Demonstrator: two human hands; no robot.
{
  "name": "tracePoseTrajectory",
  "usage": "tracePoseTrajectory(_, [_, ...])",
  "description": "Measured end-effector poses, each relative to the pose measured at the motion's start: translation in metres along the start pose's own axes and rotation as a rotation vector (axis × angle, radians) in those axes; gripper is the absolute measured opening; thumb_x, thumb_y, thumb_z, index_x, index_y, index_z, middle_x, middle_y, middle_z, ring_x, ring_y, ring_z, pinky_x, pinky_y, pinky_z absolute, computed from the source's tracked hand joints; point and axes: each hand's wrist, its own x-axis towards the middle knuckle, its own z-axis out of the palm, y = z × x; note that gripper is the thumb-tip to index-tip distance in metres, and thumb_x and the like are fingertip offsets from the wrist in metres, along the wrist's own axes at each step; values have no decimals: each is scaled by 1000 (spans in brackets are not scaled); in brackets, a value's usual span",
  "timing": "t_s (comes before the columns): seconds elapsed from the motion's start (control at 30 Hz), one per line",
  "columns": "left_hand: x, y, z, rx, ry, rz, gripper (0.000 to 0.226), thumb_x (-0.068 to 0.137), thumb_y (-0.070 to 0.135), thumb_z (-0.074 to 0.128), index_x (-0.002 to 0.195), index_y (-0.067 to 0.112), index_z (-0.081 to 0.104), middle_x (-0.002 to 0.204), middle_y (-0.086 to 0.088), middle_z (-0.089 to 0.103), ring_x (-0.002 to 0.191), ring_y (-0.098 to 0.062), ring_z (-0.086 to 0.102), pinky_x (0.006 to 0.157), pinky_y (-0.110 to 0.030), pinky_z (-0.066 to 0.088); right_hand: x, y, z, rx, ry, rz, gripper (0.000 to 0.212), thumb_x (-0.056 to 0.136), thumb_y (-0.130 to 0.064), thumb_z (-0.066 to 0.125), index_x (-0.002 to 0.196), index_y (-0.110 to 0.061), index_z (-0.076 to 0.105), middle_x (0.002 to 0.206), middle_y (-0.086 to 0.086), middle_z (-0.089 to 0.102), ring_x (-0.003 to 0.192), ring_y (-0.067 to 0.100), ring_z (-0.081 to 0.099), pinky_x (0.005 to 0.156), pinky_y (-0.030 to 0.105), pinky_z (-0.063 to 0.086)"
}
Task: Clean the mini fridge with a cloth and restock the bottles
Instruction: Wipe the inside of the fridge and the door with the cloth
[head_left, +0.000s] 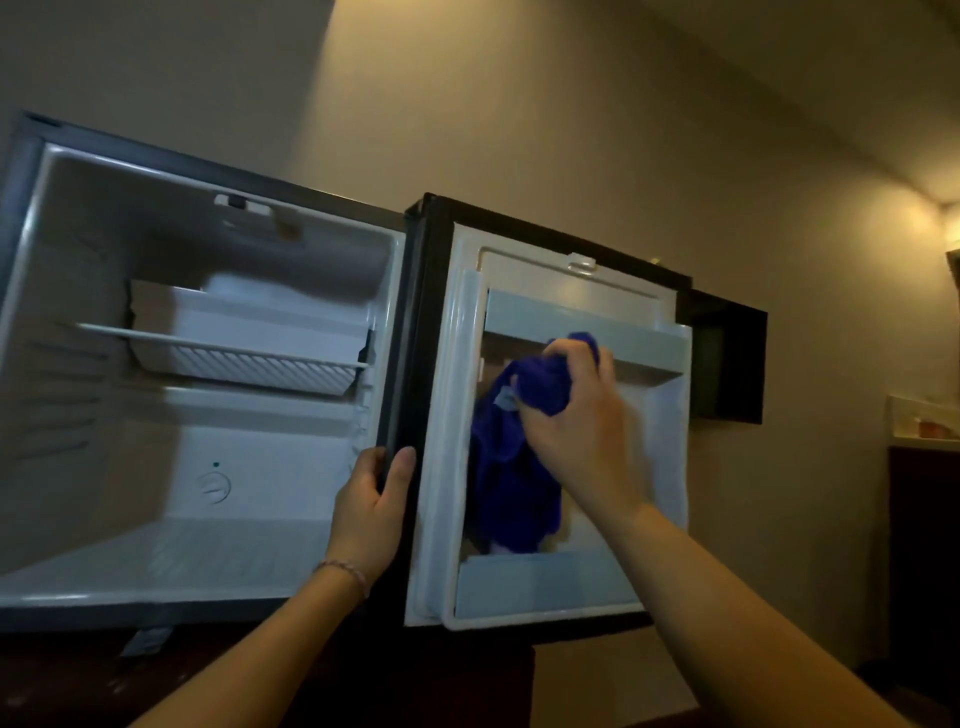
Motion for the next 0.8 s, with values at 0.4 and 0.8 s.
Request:
tracePoseTrajectory(0.4, [-8, 15, 19, 26, 127, -8, 33, 103, 44, 37, 99, 15, 53, 84, -2, 58, 75, -10, 54, 59, -23, 36, -19, 41, 37, -534, -56, -116, 69, 80, -61, 58, 141, -33, 42, 143, 14, 37, 122, 44, 40, 87, 54, 43])
tracePoseTrajectory(0.8, [-3, 7, 28, 190, 241, 99, 31, 95, 46, 46, 100, 16, 53, 80, -3, 61, 71, -11, 58, 56, -21, 38, -21, 95, 72, -467, -122, -227, 65, 89, -70, 42, 143, -35, 42, 149, 18, 35, 126, 50, 41, 89, 59, 47])
